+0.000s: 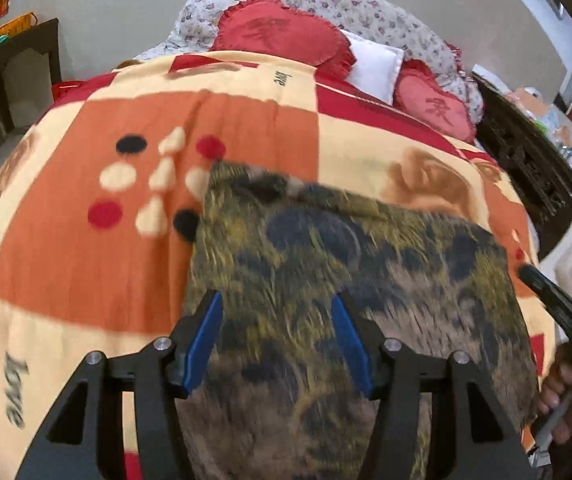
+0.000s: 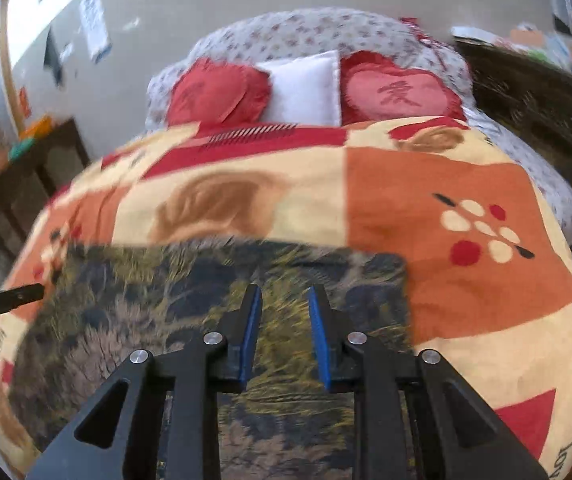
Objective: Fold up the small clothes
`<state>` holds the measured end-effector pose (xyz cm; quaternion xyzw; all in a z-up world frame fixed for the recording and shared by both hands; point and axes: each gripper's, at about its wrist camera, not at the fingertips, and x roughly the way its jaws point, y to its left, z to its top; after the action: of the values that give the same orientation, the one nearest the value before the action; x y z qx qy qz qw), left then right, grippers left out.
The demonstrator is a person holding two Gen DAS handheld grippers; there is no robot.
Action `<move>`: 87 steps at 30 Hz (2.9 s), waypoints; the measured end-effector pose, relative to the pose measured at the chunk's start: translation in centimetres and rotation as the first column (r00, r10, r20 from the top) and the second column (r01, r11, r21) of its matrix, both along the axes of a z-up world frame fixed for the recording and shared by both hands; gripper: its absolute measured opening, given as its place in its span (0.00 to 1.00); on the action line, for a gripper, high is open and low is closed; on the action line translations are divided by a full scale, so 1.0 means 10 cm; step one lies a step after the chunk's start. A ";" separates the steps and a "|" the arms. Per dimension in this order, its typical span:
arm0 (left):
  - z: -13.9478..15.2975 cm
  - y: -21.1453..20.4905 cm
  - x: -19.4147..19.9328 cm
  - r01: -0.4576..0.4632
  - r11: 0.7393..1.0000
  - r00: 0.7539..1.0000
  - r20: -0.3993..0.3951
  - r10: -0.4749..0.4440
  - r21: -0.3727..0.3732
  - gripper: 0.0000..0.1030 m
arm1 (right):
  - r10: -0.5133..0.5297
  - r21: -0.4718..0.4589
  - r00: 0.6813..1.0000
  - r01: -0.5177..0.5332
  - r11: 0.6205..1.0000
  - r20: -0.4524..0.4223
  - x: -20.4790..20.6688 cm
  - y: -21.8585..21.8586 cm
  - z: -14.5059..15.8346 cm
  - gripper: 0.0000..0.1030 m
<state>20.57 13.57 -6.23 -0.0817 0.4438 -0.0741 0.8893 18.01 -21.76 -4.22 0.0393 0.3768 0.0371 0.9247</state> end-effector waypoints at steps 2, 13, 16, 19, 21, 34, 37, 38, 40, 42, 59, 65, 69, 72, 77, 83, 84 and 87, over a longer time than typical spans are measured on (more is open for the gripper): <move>-0.13 -0.03 -0.10 0.019 1.000 1.000 0.004 -0.019 0.024 0.66 | -0.004 -0.011 0.999 0.003 1.000 -0.032 0.06 0.06 -0.16 0.26; -0.16 0.41 -0.50 0.022 0.995 0.999 0.035 -0.018 -0.093 0.66 | -0.007 -0.031 0.997 0.005 1.000 -0.077 -0.12 0.17 -0.22 0.27; -0.03 0.61 -0.92 0.018 0.986 0.998 0.069 -0.006 -0.164 0.73 | 0.038 -0.002 0.998 -0.038 0.999 -0.043 -0.40 0.34 -0.20 0.30; -0.08 0.76 -1.37 0.000 0.947 0.999 0.043 0.014 -0.321 0.78 | 0.070 -0.033 0.993 -0.074 0.997 -0.099 -0.52 0.51 -0.53 0.33; -0.17 0.77 -1.60 -0.009 0.910 1.000 0.009 0.014 -0.414 0.79 | 0.065 -0.041 0.996 -0.067 0.997 -0.058 -0.60 0.52 -0.60 0.34; -0.65 0.82 -1.46 -0.180 0.724 0.984 -0.124 0.130 -0.666 0.80 | 0.065 -0.043 0.996 -0.067 0.997 -0.057 -0.59 0.53 -0.61 0.35; -0.63 0.89 -1.42 -0.244 0.680 0.969 -0.155 0.190 -0.692 0.76 | 0.066 -0.036 0.996 -0.068 0.997 -0.055 -0.62 0.54 -0.61 0.35; -0.61 0.86 -1.42 -0.246 0.683 0.969 -0.152 0.196 -0.688 0.74 | 0.066 -0.034 0.996 -0.068 0.997 -0.055 -0.64 0.54 -0.61 0.35; -0.43 0.75 -1.54 -0.173 0.727 0.982 -0.059 0.180 -0.664 0.74 | 0.066 -0.032 0.996 -0.068 0.997 -0.054 -0.63 0.54 -0.61 0.35; -0.26 0.60 -1.64 -0.086 0.795 0.989 0.048 0.143 -0.600 0.74 | 0.066 -0.032 0.996 -0.068 0.997 -0.054 -0.63 0.53 -0.61 0.35; -0.61 0.56 -1.48 -0.063 0.830 0.998 -0.052 0.041 -0.554 0.74 | 0.068 -0.008 0.996 -0.069 0.998 -0.055 -0.62 0.52 -0.61 0.36; -0.61 0.70 -1.27 -0.122 0.742 0.992 -0.068 0.102 -0.659 0.72 | 0.068 -0.007 0.996 -0.069 0.998 -0.055 -0.62 0.51 -0.61 0.36; -0.57 0.80 -1.30 -0.142 0.771 0.987 -0.035 0.154 -0.620 0.65 | 0.068 -0.007 0.996 -0.069 0.998 -0.055 -0.62 0.51 -0.61 0.36; -0.75 0.96 -1.26 -0.259 0.735 0.965 -0.133 0.227 -0.627 0.40 | 0.068 -0.015 0.996 -0.069 0.998 -0.056 -0.62 0.51 -0.60 0.36; -0.65 0.79 -1.28 -0.231 0.846 0.972 -0.075 0.223 -0.480 0.29 | 0.059 -0.066 0.992 -0.066 0.996 -0.107 -0.56 0.59 -0.50 0.36; -0.36 0.35 -1.42 -0.178 0.973 0.973 0.120 0.196 -0.147 0.16 | 0.203 0.029 0.979 -0.202 0.979 -0.032 -0.34 1.01 0.22 0.36; -0.23 0.16 -1.47 -0.146 0.988 0.965 0.214 0.153 -0.049 0.16 | 0.269 0.073 0.962 -0.266 0.961 -0.046 -0.23 1.15 0.29 0.36; -0.05 -0.19 -1.51 -0.060 0.996 0.939 0.342 0.036 0.061 0.16 | 0.454 0.247 0.884 -0.418 0.874 -0.111 0.12 1.50 0.34 0.37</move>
<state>5.46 11.66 -6.72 -0.0473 0.2835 -0.0498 0.9565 19.16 -6.74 -0.85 0.0565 0.4452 0.2823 0.8479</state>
